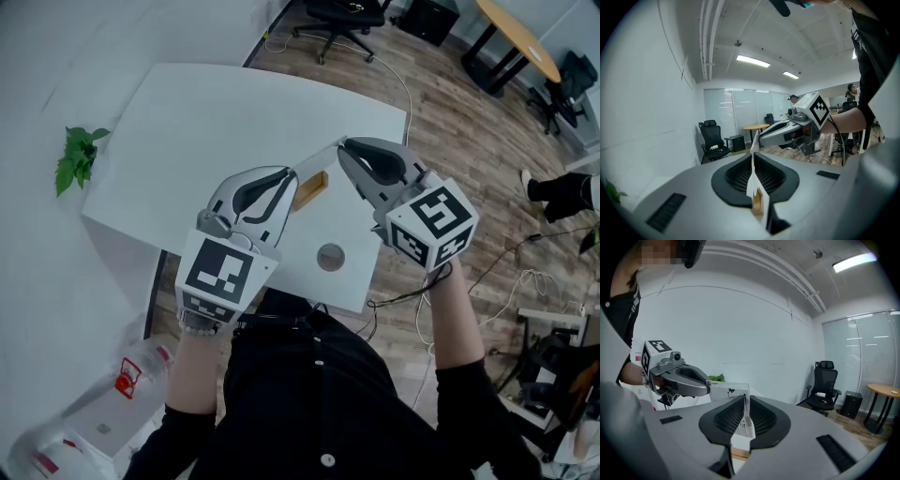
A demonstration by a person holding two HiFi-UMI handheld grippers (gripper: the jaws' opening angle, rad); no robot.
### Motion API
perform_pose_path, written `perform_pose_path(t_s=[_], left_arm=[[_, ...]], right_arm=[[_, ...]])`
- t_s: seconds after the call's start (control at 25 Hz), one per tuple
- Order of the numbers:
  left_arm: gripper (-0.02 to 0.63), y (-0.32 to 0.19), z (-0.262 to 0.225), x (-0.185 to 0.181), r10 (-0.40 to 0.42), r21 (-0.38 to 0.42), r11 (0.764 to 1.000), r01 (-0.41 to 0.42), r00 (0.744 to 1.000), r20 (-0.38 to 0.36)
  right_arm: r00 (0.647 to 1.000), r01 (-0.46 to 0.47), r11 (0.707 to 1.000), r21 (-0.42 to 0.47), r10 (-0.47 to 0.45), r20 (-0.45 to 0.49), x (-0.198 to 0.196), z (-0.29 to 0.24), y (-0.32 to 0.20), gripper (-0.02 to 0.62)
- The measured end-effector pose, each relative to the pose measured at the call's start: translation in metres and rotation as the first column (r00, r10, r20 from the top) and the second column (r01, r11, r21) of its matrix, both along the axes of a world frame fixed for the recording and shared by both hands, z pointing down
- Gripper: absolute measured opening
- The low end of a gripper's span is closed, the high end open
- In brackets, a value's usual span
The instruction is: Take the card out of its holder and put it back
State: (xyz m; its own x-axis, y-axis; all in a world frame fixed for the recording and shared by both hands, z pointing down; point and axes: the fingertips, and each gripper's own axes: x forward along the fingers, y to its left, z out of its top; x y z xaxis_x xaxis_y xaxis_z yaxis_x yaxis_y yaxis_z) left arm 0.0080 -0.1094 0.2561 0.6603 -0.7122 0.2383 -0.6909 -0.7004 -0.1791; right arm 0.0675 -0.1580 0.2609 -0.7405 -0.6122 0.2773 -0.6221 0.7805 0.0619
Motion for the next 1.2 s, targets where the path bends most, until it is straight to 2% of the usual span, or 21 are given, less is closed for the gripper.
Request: perform_pose_path(t_s=[0.36, 1.2], left_arm=[[0.028, -0.009, 0.019, 0.001, 0.007, -0.034, 0.999, -0.006, 1.0, 0.017], [0.028, -0.025, 0.065, -0.006, 0.033, -0.14, 0.99, -0.032, 0.999, 0.005]], right_arm=[[1.0, -0.004, 0.999, -0.038, 0.004, -0.013, 0.001, 0.02, -0.008, 0.069], [0.999, -0.013, 0.991, -0.13, 0.009, -0.038, -0.006, 0.069, -0.025, 0.069]])
